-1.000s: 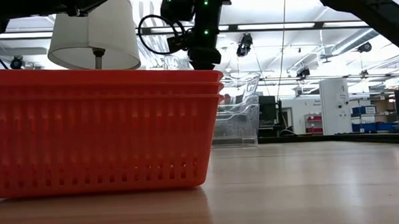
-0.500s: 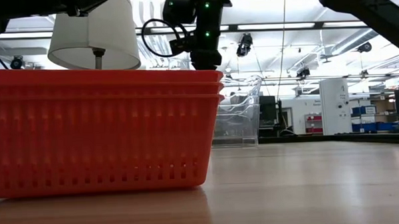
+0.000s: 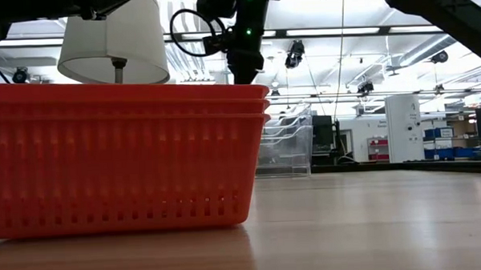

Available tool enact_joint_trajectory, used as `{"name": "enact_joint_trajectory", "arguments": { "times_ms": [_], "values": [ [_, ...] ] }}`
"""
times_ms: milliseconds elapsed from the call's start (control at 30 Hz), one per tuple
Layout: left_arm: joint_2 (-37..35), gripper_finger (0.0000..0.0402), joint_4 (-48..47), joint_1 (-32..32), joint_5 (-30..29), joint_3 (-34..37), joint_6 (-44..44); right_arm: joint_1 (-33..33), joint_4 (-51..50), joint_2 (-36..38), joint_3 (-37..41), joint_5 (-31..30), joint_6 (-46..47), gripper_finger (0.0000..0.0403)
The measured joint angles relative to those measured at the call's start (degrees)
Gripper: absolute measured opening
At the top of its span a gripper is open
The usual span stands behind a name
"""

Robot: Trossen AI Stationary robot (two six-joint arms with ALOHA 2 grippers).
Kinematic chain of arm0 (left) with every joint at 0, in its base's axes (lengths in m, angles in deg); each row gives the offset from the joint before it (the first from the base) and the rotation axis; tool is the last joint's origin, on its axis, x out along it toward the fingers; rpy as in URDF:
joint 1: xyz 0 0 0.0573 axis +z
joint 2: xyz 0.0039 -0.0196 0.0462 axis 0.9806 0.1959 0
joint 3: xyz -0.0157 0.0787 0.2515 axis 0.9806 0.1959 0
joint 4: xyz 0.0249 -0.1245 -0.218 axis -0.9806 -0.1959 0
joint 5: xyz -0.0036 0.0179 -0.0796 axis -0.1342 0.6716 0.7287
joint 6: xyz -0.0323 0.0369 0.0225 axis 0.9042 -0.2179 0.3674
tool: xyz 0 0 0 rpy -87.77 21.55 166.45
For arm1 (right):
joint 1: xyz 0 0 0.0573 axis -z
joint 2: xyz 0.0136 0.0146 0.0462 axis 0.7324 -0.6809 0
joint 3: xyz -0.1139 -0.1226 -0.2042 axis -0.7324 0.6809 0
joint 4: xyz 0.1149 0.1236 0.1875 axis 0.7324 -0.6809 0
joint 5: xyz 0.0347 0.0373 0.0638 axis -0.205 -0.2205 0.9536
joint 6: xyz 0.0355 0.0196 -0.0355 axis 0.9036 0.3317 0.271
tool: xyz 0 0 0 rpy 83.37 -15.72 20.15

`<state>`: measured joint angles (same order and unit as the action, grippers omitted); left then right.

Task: Stack baskets by color
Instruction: Return to Home Position

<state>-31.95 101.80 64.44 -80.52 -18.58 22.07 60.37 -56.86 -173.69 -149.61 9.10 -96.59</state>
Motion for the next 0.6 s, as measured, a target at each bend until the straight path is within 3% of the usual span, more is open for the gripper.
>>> {"name": "enact_joint_trajectory", "arguments": {
  "times_ms": [133, 367, 600],
  "values": [
    [0.0, 0.0019, 0.0, 0.0, 0.0, 0.0, 0.0, 0.0, 0.8, 0.0, -0.1, 1.0, 0.0, 0.0079],
    [0.0, 0.0019, 0.0, 0.0, 0.0, 0.0, 0.0, 0.5, 13.4, 0.0, 3.3, 11.5, -2.1, 0.0015],
    [0.0, 0.0019, 0.0, 0.0, 0.0, 0.1, 1.4, 0.5, 25.0, 0.0, 7.8, 11.8, -3.8, 0.0009]
  ]
}}
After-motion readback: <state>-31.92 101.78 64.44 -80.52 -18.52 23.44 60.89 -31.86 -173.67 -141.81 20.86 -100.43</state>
